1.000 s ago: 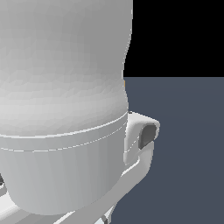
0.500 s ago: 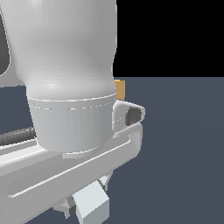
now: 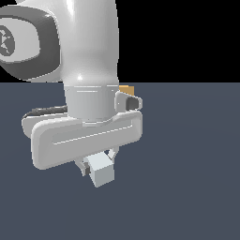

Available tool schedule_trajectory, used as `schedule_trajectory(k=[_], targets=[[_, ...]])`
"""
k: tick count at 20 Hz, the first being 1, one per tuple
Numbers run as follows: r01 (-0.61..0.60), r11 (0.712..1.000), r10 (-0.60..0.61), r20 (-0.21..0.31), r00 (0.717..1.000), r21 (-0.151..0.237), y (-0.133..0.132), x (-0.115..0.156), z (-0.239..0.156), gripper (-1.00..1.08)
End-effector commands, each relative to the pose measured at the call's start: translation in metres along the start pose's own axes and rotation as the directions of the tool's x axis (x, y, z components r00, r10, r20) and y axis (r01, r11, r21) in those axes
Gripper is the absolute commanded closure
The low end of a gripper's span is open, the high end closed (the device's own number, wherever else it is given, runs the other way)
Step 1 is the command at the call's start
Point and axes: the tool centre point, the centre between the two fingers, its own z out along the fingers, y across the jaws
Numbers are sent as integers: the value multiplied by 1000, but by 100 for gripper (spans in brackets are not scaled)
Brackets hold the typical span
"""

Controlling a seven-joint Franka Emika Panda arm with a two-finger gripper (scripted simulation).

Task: Insert the peg into the horizontal hole in a box.

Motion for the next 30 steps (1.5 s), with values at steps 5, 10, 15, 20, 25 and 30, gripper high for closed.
schedule_trajectory(k=[5, 10, 15, 20, 25, 30], targets=[[-72, 997, 72, 1, 997, -2, 31, 50, -8, 108], [-126, 992, 126, 1, 992, -2, 58, 86, -13, 108], [-180, 984, 180, 1, 984, -2, 87, 121, -19, 108], [-230, 973, 230, 1, 973, -2, 117, 151, -24, 108], [-268, 963, 268, 1, 963, -2, 141, 173, -28, 108], [-293, 956, 293, 1, 956, -2, 157, 186, -30, 108]])
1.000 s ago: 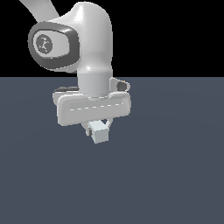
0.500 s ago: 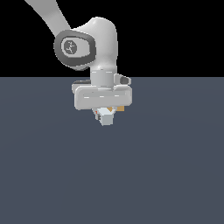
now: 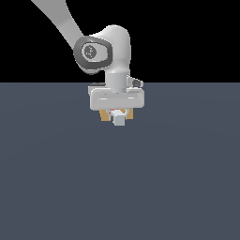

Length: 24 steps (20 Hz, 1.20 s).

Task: Insert the peg into the horizontal hole in a box.

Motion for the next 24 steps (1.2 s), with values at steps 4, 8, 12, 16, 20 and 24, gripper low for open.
schedule_trajectory(k=[4, 8, 12, 16, 20, 24], targets=[[-19, 1000, 19, 0, 1000, -2, 9, 10, -3, 108], [-20, 1000, 20, 0, 1000, -2, 10, 11, -3, 108], [-20, 1000, 20, 0, 1000, -1, 10, 11, -2, 108], [-23, 1000, 23, -1, 1000, -4, 14, 12, -4, 108], [-23, 1000, 23, -1, 1000, -1, 13, 12, -3, 108], [-23, 1000, 23, -1, 1000, -1, 13, 18, -3, 108]])
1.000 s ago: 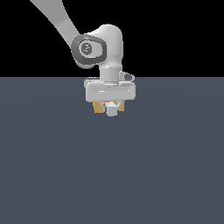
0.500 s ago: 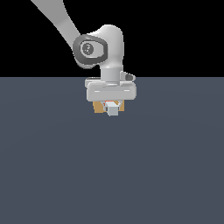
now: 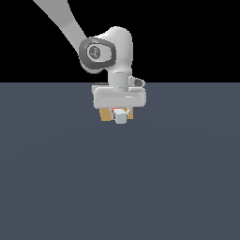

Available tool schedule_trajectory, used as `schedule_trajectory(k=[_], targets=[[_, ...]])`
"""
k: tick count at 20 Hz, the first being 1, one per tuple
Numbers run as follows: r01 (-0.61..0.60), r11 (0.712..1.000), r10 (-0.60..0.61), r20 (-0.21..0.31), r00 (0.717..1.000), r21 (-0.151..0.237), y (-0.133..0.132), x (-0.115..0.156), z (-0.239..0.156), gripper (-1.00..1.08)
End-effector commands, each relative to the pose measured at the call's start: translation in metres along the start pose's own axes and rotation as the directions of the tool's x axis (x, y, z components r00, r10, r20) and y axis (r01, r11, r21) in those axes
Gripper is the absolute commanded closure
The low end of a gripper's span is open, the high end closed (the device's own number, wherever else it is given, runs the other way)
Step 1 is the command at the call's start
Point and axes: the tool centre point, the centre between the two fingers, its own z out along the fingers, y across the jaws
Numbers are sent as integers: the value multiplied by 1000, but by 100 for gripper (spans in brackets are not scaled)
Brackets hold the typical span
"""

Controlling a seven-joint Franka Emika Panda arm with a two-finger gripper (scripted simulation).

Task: Insert the peg into the horizontal hole in a box.

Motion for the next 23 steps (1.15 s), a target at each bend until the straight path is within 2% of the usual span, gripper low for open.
schedule_trajectory(k=[1, 13, 17, 23], targets=[[1, 1000, -1, 0, 1000, -3, 0, 7, -1, 108], [1, 1000, -1, -1, 1000, -5, 0, 86, -3, 108], [1, 1000, -1, -1, 1000, -5, 1, 96, -3, 108], [1, 1000, -1, -1, 1000, -5, 2, 92, -3, 108]])
